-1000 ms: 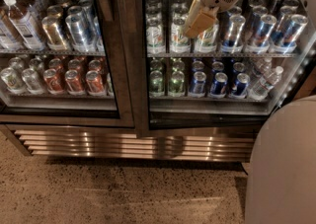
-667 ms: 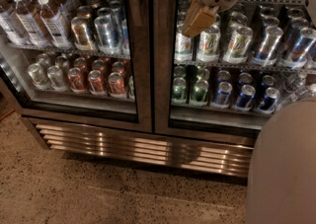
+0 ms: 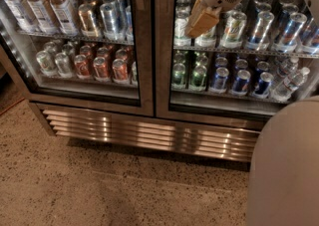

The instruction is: Close right fridge door

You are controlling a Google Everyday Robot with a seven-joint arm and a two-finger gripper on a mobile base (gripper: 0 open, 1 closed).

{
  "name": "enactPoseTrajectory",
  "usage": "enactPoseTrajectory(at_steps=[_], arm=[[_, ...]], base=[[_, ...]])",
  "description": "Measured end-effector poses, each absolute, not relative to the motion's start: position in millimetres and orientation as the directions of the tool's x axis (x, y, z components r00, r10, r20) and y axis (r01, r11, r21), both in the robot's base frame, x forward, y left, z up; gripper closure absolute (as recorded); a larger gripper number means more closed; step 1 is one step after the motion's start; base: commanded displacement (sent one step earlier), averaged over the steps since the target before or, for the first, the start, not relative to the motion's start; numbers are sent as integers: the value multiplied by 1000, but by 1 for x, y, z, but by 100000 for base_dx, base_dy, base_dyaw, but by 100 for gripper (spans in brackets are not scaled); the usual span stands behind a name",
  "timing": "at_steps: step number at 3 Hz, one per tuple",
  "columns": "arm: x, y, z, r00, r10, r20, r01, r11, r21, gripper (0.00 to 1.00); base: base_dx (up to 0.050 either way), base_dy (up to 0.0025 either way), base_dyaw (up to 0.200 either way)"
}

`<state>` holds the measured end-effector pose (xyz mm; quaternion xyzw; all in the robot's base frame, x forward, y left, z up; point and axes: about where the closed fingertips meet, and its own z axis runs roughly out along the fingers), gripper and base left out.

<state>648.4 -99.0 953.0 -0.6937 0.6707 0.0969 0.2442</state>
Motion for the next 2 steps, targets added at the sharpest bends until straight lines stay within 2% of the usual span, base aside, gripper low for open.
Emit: enactPoseTrajectory(at_steps=[1,2], arm=[[648,-99,953,82,-883,-462,-978,19,-209,100],[648,-99,953,82,-883,-462,-978,19,-209,81]], base=[[0,0,0],[0,0,0]])
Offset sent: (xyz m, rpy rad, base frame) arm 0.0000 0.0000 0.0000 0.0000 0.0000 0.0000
